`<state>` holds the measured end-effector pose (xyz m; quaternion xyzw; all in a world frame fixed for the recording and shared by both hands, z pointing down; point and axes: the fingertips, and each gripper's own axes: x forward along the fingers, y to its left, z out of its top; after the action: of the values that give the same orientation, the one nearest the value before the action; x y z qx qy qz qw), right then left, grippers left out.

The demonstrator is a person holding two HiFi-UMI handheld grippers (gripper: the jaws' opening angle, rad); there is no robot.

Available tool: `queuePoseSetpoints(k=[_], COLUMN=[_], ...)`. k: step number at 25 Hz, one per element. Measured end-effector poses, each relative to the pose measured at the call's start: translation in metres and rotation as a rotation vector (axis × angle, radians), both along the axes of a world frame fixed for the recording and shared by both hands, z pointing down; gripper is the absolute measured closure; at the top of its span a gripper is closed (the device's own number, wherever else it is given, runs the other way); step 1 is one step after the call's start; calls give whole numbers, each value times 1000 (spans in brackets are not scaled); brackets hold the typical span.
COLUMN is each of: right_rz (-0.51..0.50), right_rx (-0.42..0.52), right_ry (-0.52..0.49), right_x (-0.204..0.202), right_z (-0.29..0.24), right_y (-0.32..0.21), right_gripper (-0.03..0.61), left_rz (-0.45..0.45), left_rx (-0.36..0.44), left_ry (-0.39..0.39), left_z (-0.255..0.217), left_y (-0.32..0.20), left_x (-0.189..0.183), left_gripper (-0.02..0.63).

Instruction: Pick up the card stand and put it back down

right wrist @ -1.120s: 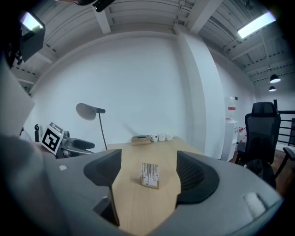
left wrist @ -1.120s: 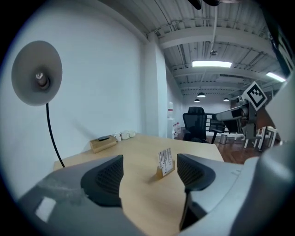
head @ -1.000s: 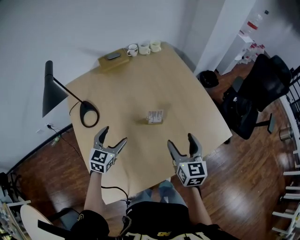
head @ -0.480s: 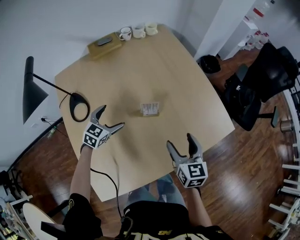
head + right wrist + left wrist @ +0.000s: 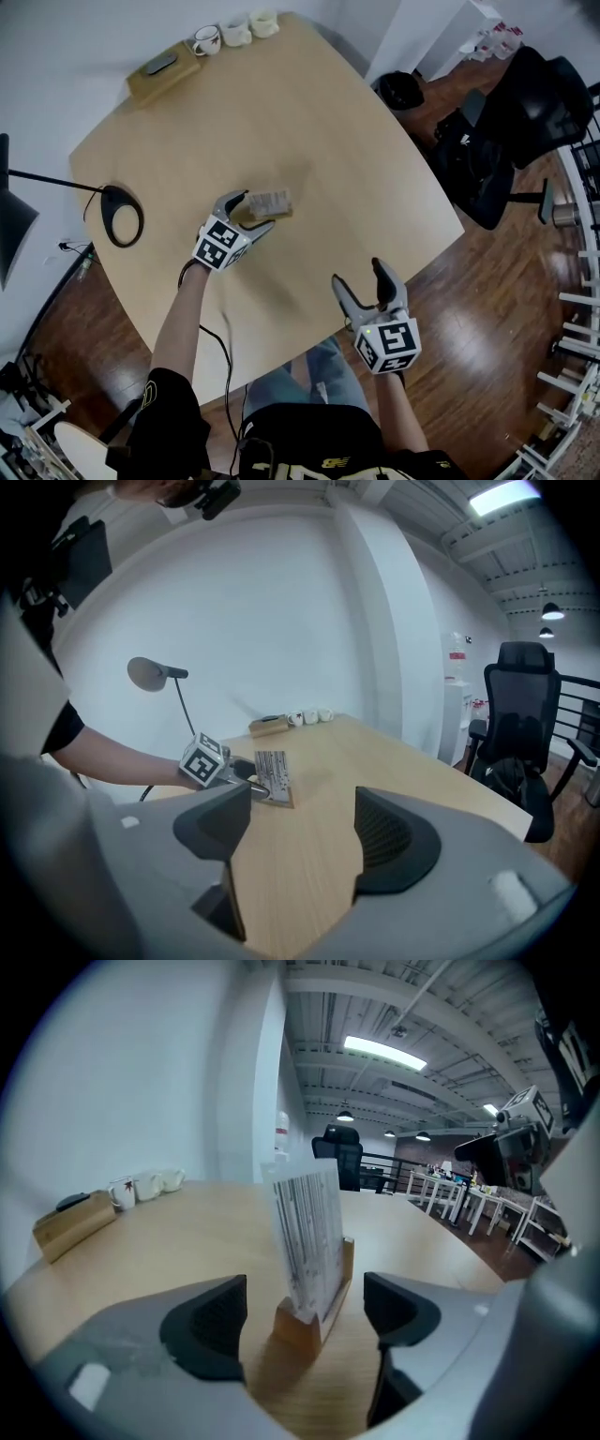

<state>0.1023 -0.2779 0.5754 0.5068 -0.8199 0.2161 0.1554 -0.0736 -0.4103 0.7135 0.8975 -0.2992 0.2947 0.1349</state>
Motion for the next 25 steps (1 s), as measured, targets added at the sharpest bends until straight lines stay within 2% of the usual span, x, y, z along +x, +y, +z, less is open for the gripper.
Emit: queuePoseSetpoints(k=[2,8,9,12,15,17,21,25], right_rz=[13,38,38,34,24,19,6,-27], right_rx=[-5,-26,-24,-18,0,10,47,114], right_ry=[4,10,8,-3,-14,-19,-37,-57], right_x=[8,23,24,21,13,8,-6,-18], right_z=[3,10,10,5,1,-3,-21,-57], right_y=[3,14,15,16,15,14,17,17], right_gripper=[227,233,233,236,238,239,241,242], left_rz=[4,-12,-20,-26,-37,-54,-105,-212], left_rx=[-9,-25,-28,-36,-53,-70,-71,31], left_ry=[0,-16,-15,-23,-10,10,61,108], left_z=[8,21,21,21,19,14,-23,-107], left_y=[-7,-16,-17,-13,-6,3,23,38], left_x=[12,25,27,33,36,36,28,12], left_gripper=[221,359,365,401,496,505,506,506])
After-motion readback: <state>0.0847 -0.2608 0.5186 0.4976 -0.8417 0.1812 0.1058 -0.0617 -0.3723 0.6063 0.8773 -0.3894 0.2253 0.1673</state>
